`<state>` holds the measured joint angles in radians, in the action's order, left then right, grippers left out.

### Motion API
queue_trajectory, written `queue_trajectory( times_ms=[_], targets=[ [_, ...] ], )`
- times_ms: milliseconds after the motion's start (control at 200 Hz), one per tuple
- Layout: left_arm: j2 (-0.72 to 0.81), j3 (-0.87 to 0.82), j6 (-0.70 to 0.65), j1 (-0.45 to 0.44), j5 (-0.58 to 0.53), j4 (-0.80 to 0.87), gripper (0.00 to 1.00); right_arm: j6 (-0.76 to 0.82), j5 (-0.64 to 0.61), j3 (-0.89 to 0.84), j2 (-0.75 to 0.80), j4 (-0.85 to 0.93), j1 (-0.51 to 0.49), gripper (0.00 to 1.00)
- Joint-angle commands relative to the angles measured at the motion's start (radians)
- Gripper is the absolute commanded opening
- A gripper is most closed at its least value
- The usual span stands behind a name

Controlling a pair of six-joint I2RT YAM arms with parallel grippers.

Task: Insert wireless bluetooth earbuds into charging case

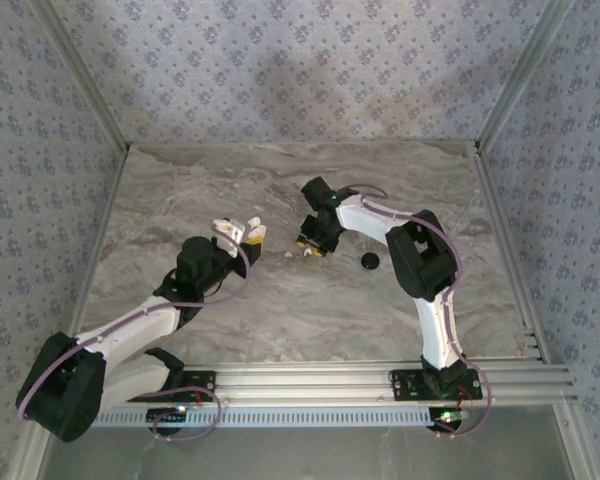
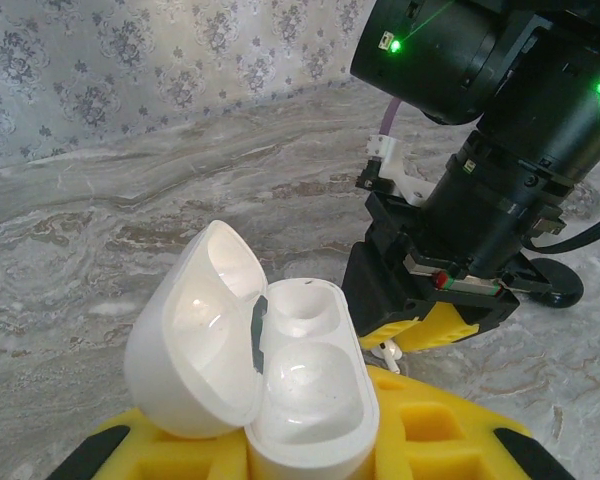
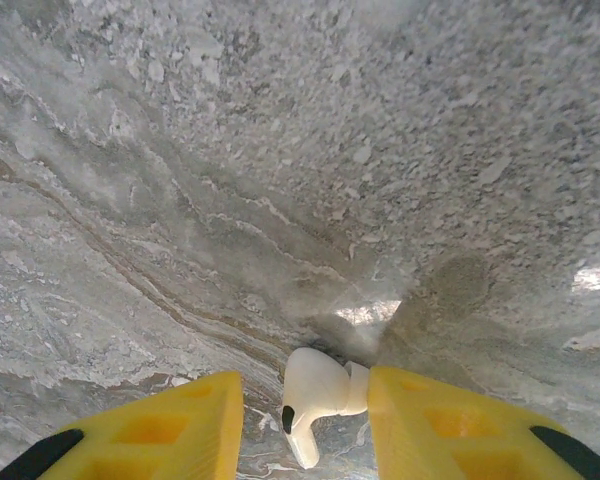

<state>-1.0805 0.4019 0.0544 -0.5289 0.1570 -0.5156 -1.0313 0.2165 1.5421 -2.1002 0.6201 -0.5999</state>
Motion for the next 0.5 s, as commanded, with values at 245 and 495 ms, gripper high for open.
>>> queue_trajectory(
  times_ms=[245,495],
  targets=[
    [0.025,-0.011,0.010,0.010,0.019,-0.020,0.12,0.051,-0.045,0.061,-0.027,0.159,-0.035,0.42],
    [0.028,-0.011,0.013,0.009,0.022,-0.021,0.12,0.057,-0.040,0.089,-0.045,0.166,-0.035,0.44]
  ],
)
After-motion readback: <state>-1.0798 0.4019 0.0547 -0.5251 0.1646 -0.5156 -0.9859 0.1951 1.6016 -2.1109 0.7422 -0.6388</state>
